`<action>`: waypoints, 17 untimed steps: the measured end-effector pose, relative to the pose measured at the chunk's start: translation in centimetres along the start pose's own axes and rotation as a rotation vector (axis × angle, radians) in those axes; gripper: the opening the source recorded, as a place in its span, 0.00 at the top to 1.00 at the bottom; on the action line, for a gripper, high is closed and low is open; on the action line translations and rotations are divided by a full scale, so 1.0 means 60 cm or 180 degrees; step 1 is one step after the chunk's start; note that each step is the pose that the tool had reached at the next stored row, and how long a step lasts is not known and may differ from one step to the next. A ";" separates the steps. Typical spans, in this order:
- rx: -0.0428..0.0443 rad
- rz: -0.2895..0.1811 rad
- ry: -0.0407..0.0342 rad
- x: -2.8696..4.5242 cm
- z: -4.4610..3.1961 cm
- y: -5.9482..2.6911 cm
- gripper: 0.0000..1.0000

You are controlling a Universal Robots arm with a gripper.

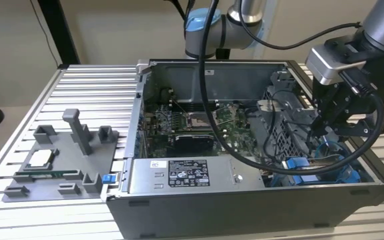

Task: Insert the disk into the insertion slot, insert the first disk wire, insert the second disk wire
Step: 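Insert the first disk wire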

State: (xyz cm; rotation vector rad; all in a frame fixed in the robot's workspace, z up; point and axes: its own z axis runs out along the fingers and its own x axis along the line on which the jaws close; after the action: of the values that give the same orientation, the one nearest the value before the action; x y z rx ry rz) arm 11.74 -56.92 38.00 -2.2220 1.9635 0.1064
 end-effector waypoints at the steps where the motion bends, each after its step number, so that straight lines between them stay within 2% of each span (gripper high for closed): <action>1: -0.0003 0.0000 0.0000 0.001 0.000 -0.002 1.00; 5: -0.0020 0.0004 -0.0002 0.008 0.000 -0.013 1.00; 10: -0.0048 0.0009 -0.0005 0.022 -0.001 -0.029 1.00; 17: -0.0083 0.0016 -0.0009 0.049 -0.005 -0.036 1.00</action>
State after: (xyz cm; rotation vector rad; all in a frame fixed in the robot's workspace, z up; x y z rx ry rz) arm 14.22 -59.60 37.96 -2.2319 1.9777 0.1366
